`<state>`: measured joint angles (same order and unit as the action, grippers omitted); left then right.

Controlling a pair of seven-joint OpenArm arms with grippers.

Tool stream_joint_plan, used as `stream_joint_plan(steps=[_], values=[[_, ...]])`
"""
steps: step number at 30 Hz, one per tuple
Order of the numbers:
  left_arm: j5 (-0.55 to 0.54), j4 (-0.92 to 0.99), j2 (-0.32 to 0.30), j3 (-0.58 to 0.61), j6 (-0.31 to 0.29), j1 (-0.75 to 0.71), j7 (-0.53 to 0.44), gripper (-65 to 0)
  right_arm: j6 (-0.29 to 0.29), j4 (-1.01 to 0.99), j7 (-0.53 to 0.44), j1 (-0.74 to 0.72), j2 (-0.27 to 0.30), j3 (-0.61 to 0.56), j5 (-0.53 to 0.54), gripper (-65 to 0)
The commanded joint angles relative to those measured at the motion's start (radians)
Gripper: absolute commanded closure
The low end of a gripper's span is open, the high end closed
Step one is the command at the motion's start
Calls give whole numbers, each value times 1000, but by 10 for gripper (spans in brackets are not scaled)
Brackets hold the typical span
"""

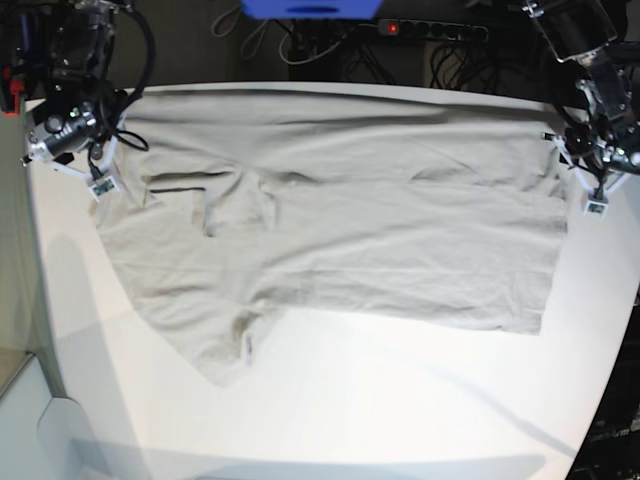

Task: Layout the t-shirt on the table in an organized manner, then fold the t-shirt properly
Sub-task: 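Lower the shirt and release it from both grippers, then move both grippers to the shirt's sides near the hem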

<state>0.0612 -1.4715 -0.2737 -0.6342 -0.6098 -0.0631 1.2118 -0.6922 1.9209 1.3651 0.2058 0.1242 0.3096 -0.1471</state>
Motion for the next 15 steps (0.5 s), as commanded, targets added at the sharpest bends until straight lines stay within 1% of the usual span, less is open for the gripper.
stream_joint_plan(steps=[1,4,6,8,10,13,15], values=[[-11,-11,-11,-5,0,6,10,-290,-6,27,1,-9,10,6,-7,-299],[-11,-11,-9,-5,0,6,10,-322,-6,41,3,-18,10,6,-7,-339],[-11,-11,-9,-5,0,9,10,-332,-6,41,3,-21,15,6,-9,-352],[-11,-13,-9,-13,0,9,7,-350,-6,41,1,-32,16,4,-9,-354],[-11,-28,-9,-49,0,10,7,-391,-6,32,1,-65,18,4,-10,-354],[-11,-99,15,-114,0,10,1,-455,-6,13,1,-119,35,-2,-10,-354],[-11,-154,21,-143,0,9,1,-475,-6,7,3,-179,35,-2,-9,-353]])
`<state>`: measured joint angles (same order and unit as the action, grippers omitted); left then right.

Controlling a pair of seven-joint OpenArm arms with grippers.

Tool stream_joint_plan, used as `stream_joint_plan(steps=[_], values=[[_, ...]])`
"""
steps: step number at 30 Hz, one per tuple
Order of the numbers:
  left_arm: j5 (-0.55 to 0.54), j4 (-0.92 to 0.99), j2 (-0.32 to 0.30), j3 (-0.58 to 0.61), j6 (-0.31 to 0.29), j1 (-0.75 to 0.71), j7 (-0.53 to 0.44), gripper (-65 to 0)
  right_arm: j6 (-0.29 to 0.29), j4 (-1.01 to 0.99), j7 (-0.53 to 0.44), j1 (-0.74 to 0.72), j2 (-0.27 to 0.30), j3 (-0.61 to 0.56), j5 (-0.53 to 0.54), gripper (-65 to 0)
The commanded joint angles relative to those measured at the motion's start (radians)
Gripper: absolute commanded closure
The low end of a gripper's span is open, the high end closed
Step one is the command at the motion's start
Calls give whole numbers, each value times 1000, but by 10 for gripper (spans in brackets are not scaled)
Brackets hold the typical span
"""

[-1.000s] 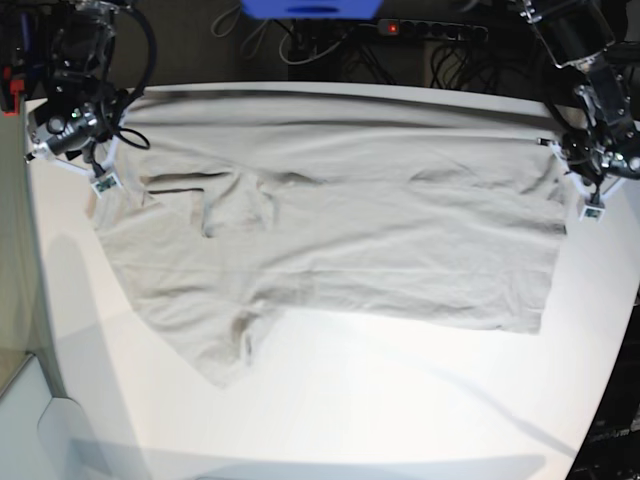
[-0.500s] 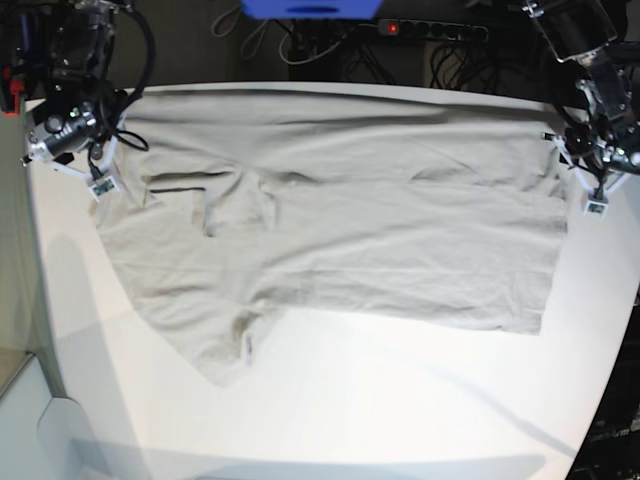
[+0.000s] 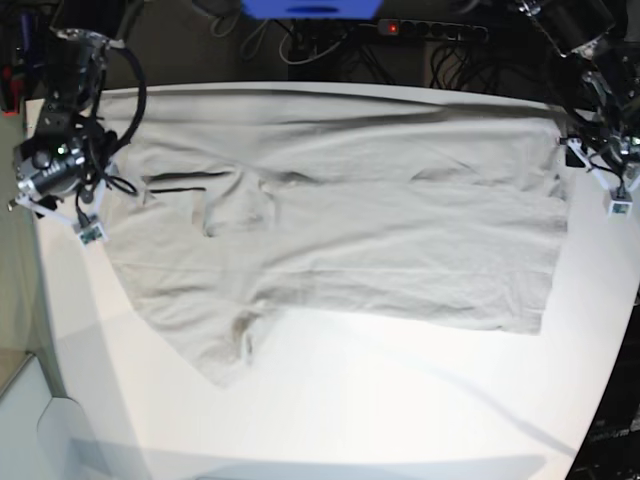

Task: Layout the t-shirt on the table in an organized manner, then fold the t-shirt properly
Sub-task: 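Move both grippers to the shirt's sides near the hem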

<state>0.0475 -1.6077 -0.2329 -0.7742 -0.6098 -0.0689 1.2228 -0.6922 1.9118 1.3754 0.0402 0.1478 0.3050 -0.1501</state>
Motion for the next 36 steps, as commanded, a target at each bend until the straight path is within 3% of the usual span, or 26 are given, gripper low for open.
stream_joint_plan(steps=[1,6,8,12,15,21,29,32,36], values=[[2,-39,-16,-9,0,16,-7,-478,-6,16,-8,-43,11,3,-6,-352],[12,-135,-3,-14,0,17,-1,-477,-6,10,-8,-161,19,-36,-6,-352],[12,-150,-3,-14,0,17,-1,-477,-6,-11,-8,-187,60,-112,-6,-352],[7,-147,-3,-14,0,19,-1,-477,-6,-193,-3,-260,117,-278,-6,-352],[5,-144,-3,-14,0,19,-1,-477,-6,-317,-8,-302,118,-304,-7,-352],[4,-141,-3,-14,1,21,-4,-477,-6,-423,-20,-385,88,-304,-3,-355],[12,-141,-3,-9,3,53,-1,-477,-6,-424,-238,-432,20,-269,-1,-351],[5,-139,-3,-8,3,54,-1,-477,-6,-430,-291,-445,-26,-212,-1,-351],[4,-139,-1,-8,3,54,-2,-477,-6,-433,-333,-463,-38,-211,-3,-353]])
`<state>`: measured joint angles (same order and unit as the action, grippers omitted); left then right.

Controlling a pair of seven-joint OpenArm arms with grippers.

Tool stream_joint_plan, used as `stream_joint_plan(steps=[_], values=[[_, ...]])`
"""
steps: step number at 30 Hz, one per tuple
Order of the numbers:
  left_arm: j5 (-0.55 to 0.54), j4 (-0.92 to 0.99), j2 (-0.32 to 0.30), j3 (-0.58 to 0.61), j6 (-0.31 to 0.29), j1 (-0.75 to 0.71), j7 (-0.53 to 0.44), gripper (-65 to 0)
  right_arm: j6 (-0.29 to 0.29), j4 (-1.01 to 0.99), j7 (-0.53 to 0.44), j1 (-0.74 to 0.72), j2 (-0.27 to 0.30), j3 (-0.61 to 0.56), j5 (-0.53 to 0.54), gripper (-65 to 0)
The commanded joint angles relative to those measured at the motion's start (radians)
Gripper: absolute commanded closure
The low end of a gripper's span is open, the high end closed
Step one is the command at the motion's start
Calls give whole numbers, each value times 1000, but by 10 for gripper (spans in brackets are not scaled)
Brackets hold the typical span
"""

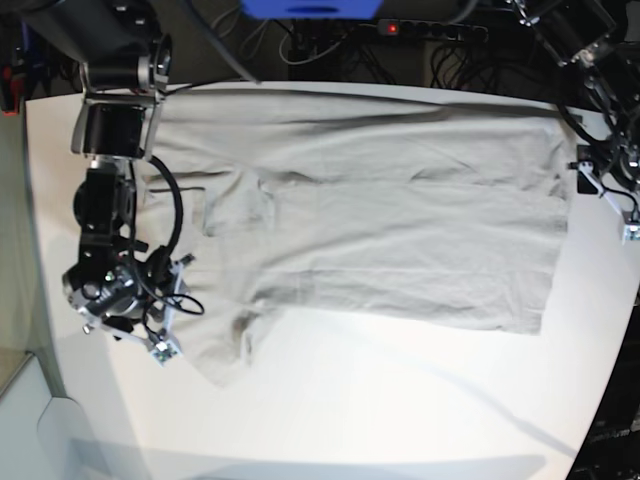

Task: Layout the t-shirt on the table in an organized manner, then fold the t-shirt properly
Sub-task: 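Move both grippers to the shirt's sides near the hem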

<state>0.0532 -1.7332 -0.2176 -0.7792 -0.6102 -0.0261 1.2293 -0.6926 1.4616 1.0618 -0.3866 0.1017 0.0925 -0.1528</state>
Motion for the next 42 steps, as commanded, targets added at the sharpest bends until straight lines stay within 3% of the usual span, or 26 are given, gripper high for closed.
stream_joint_plan(steps=[1,5,11,20,24,28,29,32,33,38,42], values=[[-2,-14,-16,-3,3,12,-16,-477,-6,-2,-33,-47,7,5,0,-353],[0,-12,-1,-6,3,51,-19,-477,-6,-161,-76,-124,8,26,-1,-352],[-3,-18,27,-3,3,133,-19,-477,-6,-441,-176,-252,20,166,-1,-355],[-3,-4,47,-3,5,303,-24,-477,-6,-487,-272,-294,26,369,2,-355],[7,40,82,-1,13,355,-127,-479,-6,-488,-311,-291,26,454,2,-355],[7,197,88,0,13,384,-259,-478,-6,-569,-349,-291,33,470,-1,-354],[7,241,86,0,14,394,-290,-478,1,-591,-354,-292,40,470,-1,-354],[7,356,79,0,14,414,-379,-477,147,-635,-394,-294,53,474,2,-352],[7,375,77,0,14,414,-402,-477,170,-642,-417,-291,53,474,2,-352],[18,445,70,0,19,432,-492,-477,202,-643,-475,-279,51,473,2,-353],[56,543,48,-4,111,472,-533,-479,264,-643,-478,-275,46,470,2,-353]])
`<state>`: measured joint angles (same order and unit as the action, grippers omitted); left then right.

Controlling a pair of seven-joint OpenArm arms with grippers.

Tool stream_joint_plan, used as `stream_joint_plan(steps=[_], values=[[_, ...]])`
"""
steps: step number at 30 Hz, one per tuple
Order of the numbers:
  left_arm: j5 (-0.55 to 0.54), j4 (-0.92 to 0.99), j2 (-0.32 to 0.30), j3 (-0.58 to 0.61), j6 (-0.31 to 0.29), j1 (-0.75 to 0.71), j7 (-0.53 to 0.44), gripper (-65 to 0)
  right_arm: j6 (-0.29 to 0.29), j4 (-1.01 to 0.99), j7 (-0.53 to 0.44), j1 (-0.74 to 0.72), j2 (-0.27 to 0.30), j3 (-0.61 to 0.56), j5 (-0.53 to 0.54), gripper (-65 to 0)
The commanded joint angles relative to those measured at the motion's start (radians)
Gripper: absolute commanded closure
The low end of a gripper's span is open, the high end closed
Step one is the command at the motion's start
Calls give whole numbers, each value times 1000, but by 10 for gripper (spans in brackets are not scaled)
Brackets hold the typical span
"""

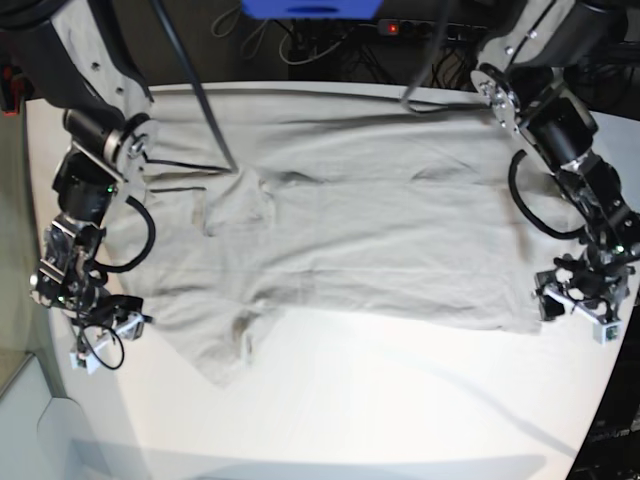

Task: Layout the t-shirt on the table in an organized manner, then fold the t-shirt properly
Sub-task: 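Move both grippers to the shirt's sides near the hem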

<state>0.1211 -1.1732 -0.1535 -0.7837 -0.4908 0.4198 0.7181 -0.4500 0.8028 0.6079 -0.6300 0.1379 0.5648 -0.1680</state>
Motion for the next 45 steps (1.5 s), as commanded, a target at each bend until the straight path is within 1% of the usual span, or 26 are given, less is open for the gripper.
stream_joint_plan(steps=[1,2,5,9,12,17,23,24,27,31,32,34,37,40,41,45], values=[[-16,8,-28,0,7,31,-36,-479,33,14,-26,-31,7,-2,17,-354],[-25,32,-44,4,19,31,-48,-479,44,14,-27,-31,-1,-2,17,-354],[-45,75,-65,4,31,40,-71,-479,50,-10,-29,-31,-4,-4,17,-354],[-48,114,-85,4,33,52,-82,-480,52,-61,-56,-32,-5,-4,15,-354],[-48,129,-94,4,33,58,-82,-480,52,-62,-69,-21,-10,-4,14,-353],[-41,149,-97,5,33,70,-84,-480,53,-64,-102,-9,-17,-4,14,-352],[-42,169,-97,5,34,73,-85,-480,53,-70,-105,22,-17,-4,14,-351],[-42,169,-97,5,34,73,-91,-480,53,-70,-105,32,-17,-4,14,-351],[-41,172,-97,5,34,73,-153,-480,53,-70,-104,45,-24,-4,14,-351],[-39,232,-103,5,34,90,-173,-480,53,-70,-96,46,-25,-4,14,-348],[-39,252,-113,5,34,96,-173,-480,53,-70,-95,46,-25,-4,14,-338],[-41,302,-123,5,34,101,-174,-480,53,-70,-95,48,-25,-6,14,-285],[-41,361,-126,5,34,120,-208,-480,53,-70,-95,60,-24,-10,14,-152],[-39,407,-128,5,34,123,-266,-480,53,-70,-95,66,-21,-53,14,-15],[-39,422,-128,5,34,123,-283,-480,53,-70,-95,68,-19,-67,14,0],[-39,464,-128,23,34,135,-337,-481,49,-69,-95,80,-19,-88,14,0]])
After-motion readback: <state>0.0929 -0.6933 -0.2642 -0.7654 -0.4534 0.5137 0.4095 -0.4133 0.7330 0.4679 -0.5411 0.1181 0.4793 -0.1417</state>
